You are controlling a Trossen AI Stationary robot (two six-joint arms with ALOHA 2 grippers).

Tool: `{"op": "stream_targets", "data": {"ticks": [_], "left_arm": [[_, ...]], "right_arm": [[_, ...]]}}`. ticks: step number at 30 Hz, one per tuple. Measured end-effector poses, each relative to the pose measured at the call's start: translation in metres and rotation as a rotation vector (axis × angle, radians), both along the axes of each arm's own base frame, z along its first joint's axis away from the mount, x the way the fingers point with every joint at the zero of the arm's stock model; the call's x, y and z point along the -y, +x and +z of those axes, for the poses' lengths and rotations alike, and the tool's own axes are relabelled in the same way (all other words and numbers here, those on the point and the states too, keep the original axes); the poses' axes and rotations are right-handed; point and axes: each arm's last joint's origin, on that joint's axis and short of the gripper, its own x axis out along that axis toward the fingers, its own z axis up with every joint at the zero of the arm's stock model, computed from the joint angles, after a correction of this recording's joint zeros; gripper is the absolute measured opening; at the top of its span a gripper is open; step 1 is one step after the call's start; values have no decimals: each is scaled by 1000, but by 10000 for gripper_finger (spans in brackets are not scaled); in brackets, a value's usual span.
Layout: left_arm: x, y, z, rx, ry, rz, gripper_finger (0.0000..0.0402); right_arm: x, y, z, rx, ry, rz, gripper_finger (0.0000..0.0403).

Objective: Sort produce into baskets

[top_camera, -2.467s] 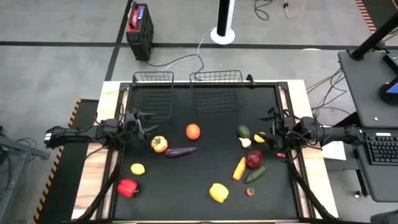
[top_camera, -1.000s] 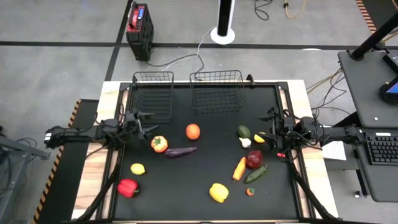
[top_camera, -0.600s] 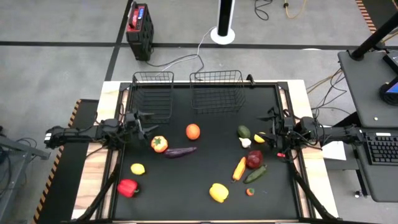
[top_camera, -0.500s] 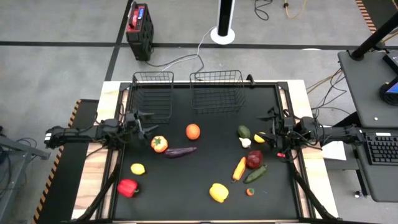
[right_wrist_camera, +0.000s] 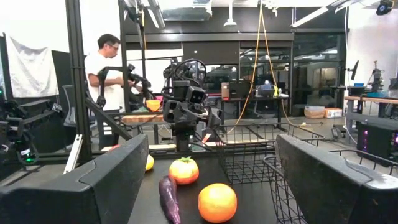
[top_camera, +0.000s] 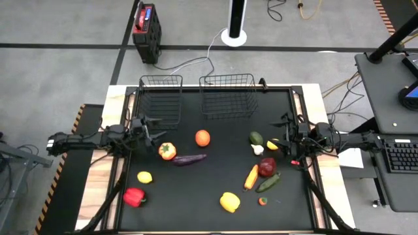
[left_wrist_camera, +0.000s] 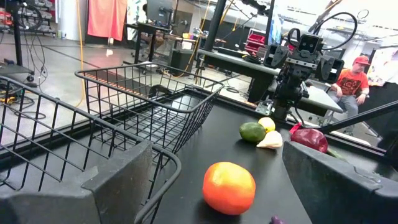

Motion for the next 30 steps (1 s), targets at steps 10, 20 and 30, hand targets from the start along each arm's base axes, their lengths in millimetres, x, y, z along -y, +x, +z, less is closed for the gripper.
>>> {"op": "stream_targets", "data": {"ticks": [10,20,30], "left_arm": [[0,0,0,-1,3,1,343],[1,-1,14,280,-368,-39,343],[1,-1,16,304,-335,-44,343]], "right_arm": [[0,0,0,0,0,0,343],[1,0,0,21,239,14,343],[2,0,0,29,317,26,343]]}}
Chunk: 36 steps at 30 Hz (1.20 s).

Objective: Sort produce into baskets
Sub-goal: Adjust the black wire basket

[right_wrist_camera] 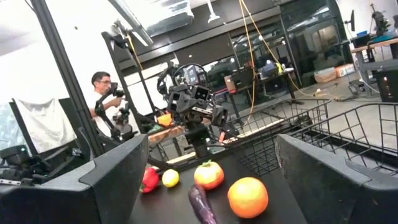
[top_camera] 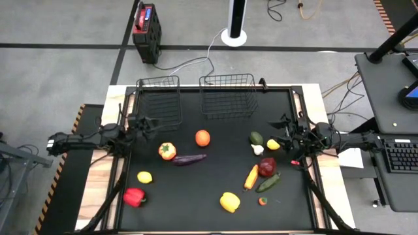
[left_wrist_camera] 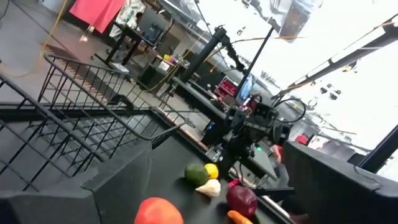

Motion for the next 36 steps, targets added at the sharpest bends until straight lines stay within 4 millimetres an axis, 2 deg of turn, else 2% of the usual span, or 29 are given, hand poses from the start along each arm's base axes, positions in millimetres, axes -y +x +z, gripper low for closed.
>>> {"op": "stream_targets", "data": {"ticks": [8,12,22,27,29,33,36], "left_arm": [[3,1,6,35,-19,-122,343],[6,-1,32,34,11,-151,343],[10,19,91,-249,186,-180,343],[11,30,128,-350,177,-190,343],[11,33,140,-441,171,-198,343],[14,42,154,-571,42,-226,343],[15,51,152,-752,22,-229,343]], "right_arm": [[0,0,0,-2,17,4,343],[0,0,0,-2,26,7,343],[0,0,-1,1,60,17,343],[0,0,-1,1,63,17,343],[0,0,-1,0,67,18,343],[0,0,-1,2,83,23,343],[0,0,-1,1,83,22,343]]}}
